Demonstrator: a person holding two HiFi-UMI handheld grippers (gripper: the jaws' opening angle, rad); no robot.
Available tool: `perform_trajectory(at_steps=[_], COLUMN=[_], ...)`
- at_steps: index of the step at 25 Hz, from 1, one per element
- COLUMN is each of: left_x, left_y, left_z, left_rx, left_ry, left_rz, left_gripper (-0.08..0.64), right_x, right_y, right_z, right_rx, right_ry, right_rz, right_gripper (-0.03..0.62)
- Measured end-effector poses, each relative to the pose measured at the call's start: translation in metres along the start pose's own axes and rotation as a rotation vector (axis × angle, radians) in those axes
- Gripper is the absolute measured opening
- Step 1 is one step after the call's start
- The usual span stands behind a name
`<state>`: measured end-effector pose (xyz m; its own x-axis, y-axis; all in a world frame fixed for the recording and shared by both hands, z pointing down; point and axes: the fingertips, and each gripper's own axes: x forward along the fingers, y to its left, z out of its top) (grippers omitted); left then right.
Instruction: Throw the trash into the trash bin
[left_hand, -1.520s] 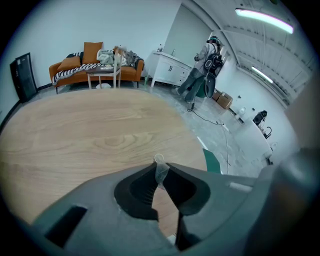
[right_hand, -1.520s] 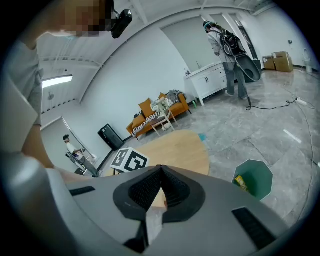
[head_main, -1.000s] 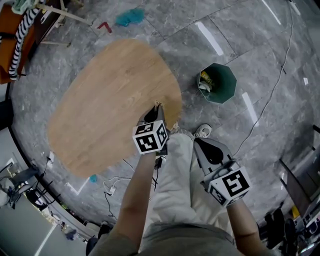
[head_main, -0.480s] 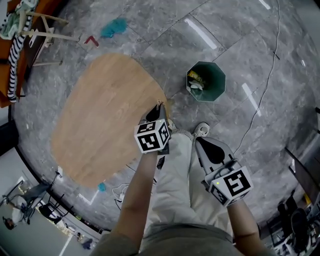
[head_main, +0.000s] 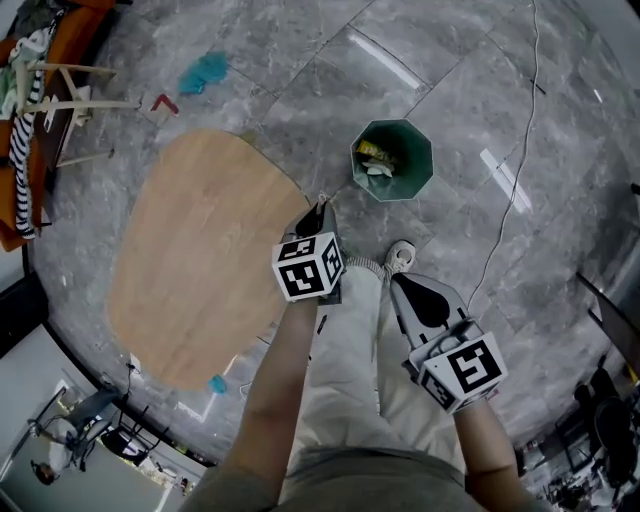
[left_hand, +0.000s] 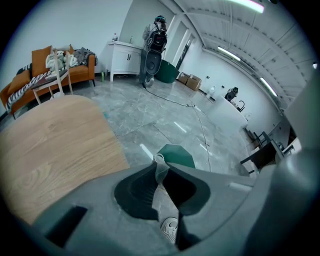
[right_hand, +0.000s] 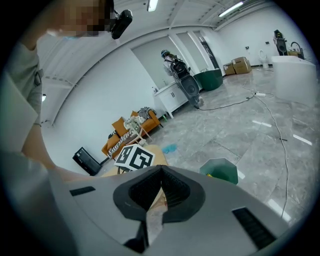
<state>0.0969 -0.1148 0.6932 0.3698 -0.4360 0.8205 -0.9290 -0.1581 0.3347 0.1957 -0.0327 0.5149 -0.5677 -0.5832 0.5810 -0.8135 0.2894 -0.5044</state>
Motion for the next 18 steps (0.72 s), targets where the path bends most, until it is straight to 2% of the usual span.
perform_trajectory(at_steps=[18], left_x=[0.057], left_y=[-0.069], left_z=[0.012], left_rx=[0.157], left_ry=[0.078], left_rz=[-0.089], left_gripper=[0.037], right_x=[-0.028], right_y=[-0.055], right_z=[0.004], right_rx=[0.119], right_ry=[-0.081], right_rz=[-0.126], right_gripper=[0.008])
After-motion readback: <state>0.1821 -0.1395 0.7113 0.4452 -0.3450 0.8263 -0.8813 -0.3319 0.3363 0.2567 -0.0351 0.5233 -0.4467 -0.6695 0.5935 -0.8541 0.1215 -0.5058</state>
